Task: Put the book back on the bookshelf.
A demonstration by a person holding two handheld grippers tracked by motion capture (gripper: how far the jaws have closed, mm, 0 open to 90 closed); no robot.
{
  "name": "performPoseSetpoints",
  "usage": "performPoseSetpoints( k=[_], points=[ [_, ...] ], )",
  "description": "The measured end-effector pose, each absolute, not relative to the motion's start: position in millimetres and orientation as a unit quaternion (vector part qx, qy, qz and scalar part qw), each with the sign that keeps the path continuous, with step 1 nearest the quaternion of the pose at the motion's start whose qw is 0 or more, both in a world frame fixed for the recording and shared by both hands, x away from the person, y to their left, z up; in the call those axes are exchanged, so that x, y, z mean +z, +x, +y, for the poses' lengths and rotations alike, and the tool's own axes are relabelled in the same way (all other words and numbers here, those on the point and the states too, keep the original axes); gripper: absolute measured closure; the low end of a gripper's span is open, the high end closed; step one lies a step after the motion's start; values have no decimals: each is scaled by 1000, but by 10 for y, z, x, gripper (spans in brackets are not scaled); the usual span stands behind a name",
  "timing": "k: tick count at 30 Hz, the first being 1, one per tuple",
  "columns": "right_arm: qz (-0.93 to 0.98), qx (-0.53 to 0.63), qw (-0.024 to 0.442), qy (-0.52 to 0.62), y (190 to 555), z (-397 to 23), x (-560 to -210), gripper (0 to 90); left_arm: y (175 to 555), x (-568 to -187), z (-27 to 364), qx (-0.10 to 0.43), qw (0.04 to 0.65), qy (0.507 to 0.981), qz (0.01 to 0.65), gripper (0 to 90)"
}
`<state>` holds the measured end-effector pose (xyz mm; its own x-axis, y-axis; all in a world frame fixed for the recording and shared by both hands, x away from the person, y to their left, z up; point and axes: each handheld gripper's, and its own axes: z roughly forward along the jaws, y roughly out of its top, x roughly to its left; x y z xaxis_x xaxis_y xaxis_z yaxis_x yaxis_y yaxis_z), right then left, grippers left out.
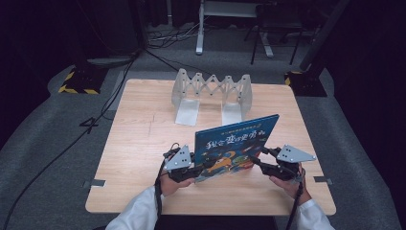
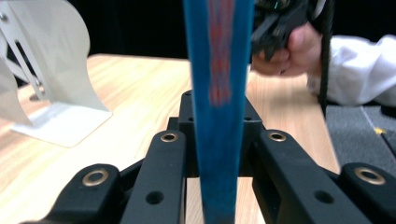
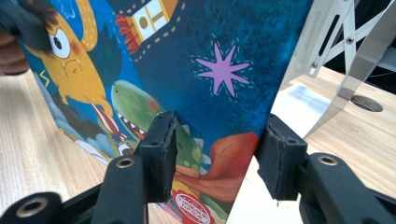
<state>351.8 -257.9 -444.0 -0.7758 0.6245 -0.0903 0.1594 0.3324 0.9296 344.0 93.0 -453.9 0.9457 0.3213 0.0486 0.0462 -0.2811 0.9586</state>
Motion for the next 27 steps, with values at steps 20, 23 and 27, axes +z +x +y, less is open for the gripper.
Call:
performPoseSetpoints(
  k=[20,23,27],
  points=[
    [787,516,219,256,3523,-2583,-4473,525,3411,-4522,840,123,608,771,142,722],
    [791,509,218,259,3530,-2575,-4488,511,3434,-4519,854,110,611,772,135,791],
    [801,490,223,261,3535,-2562,-4533,440,3417,-4496,809,122,605,775,132,814]
  ],
)
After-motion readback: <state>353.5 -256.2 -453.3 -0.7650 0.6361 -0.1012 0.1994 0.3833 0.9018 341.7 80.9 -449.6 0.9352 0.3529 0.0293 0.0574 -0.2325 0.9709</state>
